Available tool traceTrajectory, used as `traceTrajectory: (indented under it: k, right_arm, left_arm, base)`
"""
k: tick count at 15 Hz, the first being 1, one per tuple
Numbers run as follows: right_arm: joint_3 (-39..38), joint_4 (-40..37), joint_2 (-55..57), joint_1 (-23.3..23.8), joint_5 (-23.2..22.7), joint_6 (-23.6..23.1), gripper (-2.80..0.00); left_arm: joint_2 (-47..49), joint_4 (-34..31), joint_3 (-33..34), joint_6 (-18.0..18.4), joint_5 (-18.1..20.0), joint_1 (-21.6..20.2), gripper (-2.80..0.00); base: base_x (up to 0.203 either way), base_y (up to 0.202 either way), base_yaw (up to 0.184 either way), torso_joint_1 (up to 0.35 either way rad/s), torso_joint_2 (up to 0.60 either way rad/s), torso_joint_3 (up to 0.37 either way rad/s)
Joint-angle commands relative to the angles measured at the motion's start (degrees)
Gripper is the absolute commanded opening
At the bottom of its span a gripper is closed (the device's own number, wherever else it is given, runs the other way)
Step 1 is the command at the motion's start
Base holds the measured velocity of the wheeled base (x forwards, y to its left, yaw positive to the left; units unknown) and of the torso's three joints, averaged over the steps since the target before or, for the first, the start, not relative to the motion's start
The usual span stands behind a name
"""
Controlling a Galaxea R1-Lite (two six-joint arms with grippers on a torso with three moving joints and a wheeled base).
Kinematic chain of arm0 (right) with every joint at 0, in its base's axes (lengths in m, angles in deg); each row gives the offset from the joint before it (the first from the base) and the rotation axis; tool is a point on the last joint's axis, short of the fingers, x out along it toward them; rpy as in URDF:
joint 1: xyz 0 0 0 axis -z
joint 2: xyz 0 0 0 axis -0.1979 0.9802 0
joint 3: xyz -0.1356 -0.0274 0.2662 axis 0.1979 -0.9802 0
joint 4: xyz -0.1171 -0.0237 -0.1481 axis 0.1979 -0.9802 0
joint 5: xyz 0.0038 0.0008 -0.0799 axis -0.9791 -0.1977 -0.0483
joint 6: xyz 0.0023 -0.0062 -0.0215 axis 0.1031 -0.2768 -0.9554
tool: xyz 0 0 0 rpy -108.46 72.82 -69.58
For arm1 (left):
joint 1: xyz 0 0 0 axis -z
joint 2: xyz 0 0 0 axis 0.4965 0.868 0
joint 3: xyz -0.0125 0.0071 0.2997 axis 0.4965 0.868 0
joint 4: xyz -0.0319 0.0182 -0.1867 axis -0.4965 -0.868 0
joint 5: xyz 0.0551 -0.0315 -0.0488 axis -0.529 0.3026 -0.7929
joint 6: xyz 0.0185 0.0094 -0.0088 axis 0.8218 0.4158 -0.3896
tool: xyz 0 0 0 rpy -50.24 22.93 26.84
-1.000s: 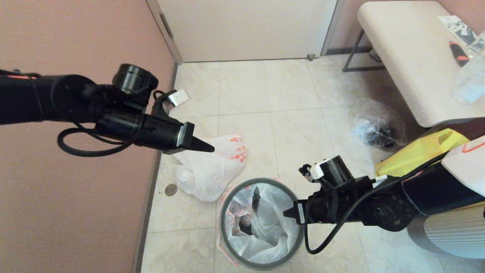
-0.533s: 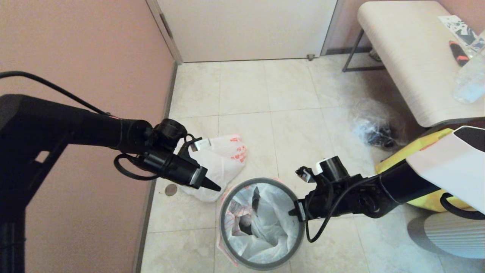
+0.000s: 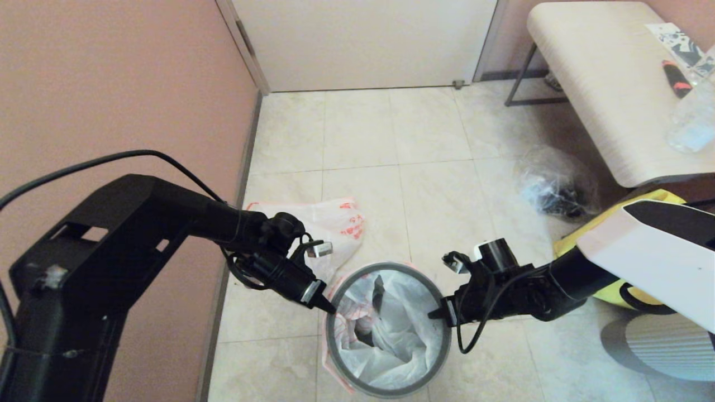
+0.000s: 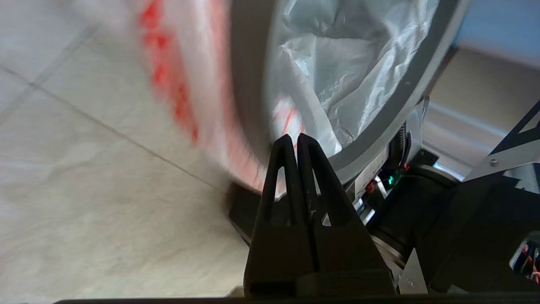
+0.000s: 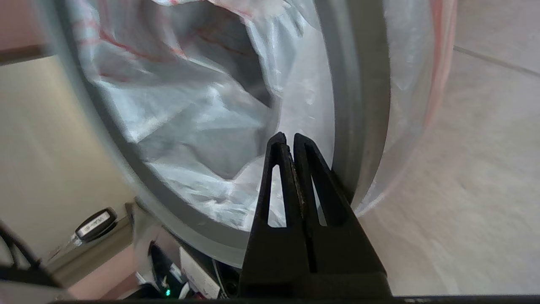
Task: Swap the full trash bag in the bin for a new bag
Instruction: Place the trash can ring on the trash can
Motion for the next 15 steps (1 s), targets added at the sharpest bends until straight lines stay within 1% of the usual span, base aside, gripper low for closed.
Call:
traceTrajectory:
  k: [1, 2, 4, 7, 9, 10, 11, 13, 14, 15]
  right_arm:
    - [1.90, -0.11, 3.99, 0.63, -0.25, -0.35, -2.80]
    - [3.53, -0.23, 6.30, 1.03, -0.21, -0.47, -2.80]
    - [7.68, -0.93, 9.54, 2.20, 0.02, -0.57, -2.80]
    - [7.21, -1.74, 6.23, 1.94, 0.18, -0.59, -2.80]
    - [5.29, -3.52, -0.10, 0.72, 1.29, -0.50, -2.80]
    - [4.84, -5.56, -3.31, -0.13, 3.31, -0.17, -2.80]
    - [4.54, -8.47, -7.45, -1.22, 6.47, 0.84, -2.80]
    - [4.24, -14.67, -17.01, -3.03, 11.65, 3.31, -2.80]
    - [4.27, -18.35, -22.02, -3.68, 14.29, 3.88, -2.80]
    - [4.25, -22.33, -26.65, -4.20, 17.33, 4.06, -2.80]
  left_arm:
    - [7.07, -0.49, -3.43, -0.11, -6.44, 1.28, -2.80]
    - [7.58, -0.63, -3.99, -0.26, -8.14, 1.67, -2.80]
    - [7.58, -0.64, -4.05, -0.18, -8.14, 1.67, -2.80]
    - [6.34, -0.70, -3.83, -0.42, -7.96, 1.59, -2.80]
    - [4.40, -0.95, -3.26, -0.84, -4.24, 1.57, -2.80]
    - [2.25, -1.29, -3.01, -1.19, -2.97, 1.64, -2.80]
    - [-1.30, -1.89, -2.53, -1.91, -1.80, 1.69, -2.80]
    - [-11.64, -3.12, -1.04, -4.10, 1.04, 2.79, -2.80]
    - [-17.25, -3.73, -0.49, -5.92, 1.20, 4.24, -2.80]
    - [-22.72, -4.72, -0.01, -8.56, -0.21, 6.04, -2.80]
  base:
    - [0.000, 0.000, 0.000, 0.000, 0.00, 0.000]
    - [0.000, 0.000, 0.000, 0.000, 0.00, 0.000]
    - [0.000, 0.000, 0.000, 0.000, 0.00, 0.000]
    - [0.000, 0.000, 0.000, 0.000, 0.00, 0.000]
    - [0.000, 0.000, 0.000, 0.000, 0.00, 0.000]
    - [0.000, 0.000, 0.000, 0.000, 0.00, 0.000]
    - [0.000, 0.000, 0.000, 0.000, 0.00, 0.000]
    - [0.000, 0.000, 0.000, 0.000, 0.00, 0.000]
    - [0.000, 0.000, 0.000, 0.000, 0.00, 0.000]
    - [0.000, 0.000, 0.000, 0.000, 0.00, 0.000]
